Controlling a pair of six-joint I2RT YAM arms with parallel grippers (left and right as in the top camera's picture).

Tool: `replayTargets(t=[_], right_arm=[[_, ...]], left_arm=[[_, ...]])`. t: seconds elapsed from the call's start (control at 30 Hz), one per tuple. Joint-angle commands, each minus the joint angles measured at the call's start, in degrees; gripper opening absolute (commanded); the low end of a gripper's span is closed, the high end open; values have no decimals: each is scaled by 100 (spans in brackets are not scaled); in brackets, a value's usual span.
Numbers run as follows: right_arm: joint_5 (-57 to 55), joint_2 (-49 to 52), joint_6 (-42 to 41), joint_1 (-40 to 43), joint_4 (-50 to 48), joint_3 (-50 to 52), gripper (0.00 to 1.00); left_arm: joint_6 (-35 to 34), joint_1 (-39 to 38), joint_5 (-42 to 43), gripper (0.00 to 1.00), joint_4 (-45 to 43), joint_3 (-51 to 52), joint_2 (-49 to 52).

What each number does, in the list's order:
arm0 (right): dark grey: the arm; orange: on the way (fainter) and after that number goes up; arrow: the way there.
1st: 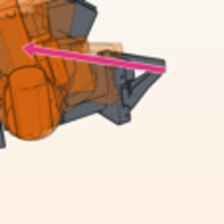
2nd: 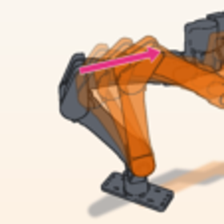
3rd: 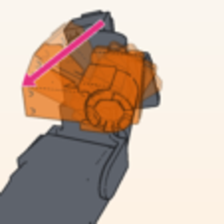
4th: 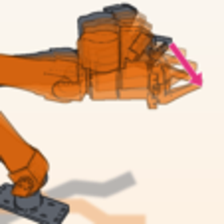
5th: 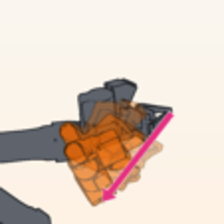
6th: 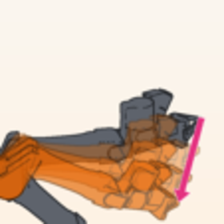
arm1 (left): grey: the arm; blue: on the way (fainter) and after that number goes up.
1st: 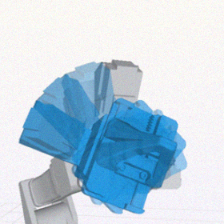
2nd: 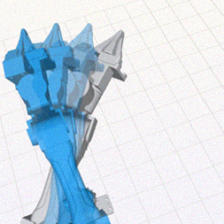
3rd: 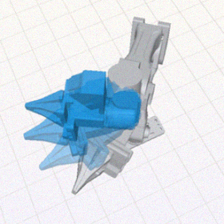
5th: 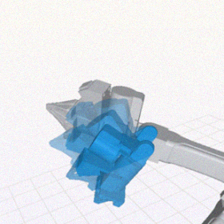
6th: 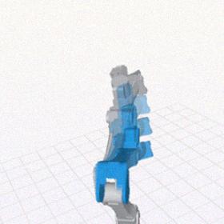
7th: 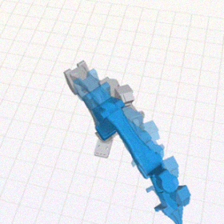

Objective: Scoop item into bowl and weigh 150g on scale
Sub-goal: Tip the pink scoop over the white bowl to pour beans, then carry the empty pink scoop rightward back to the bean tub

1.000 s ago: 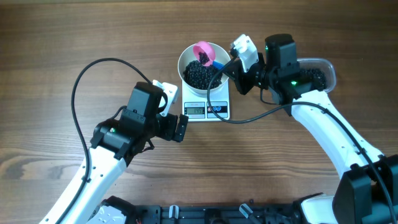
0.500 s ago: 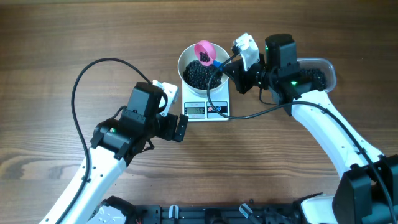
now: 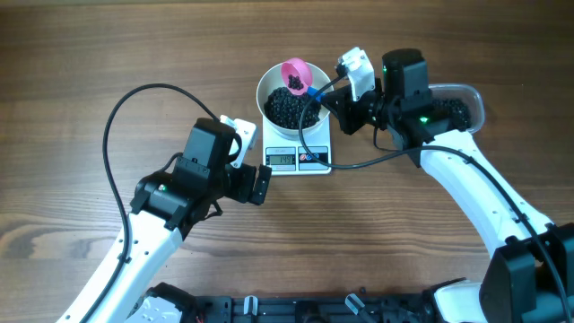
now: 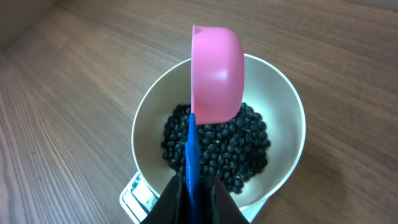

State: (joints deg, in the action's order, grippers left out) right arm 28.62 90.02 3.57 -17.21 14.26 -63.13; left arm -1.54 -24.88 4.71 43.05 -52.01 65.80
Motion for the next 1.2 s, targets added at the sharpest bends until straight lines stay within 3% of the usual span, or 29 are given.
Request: replayTargets(t=[0.0, 0.8, 1.17], right_arm=[[-26, 68, -645, -28, -33, -17, 4], [-24, 68, -730, -28, -219, -17, 4], [-2, 50, -1727, -13, -481, -17, 4]], left_arm=[[72, 26, -31, 100, -15, 28, 22], [72, 26, -31, 100, -17, 28, 22], [72, 26, -31, 100, -17, 28, 22]])
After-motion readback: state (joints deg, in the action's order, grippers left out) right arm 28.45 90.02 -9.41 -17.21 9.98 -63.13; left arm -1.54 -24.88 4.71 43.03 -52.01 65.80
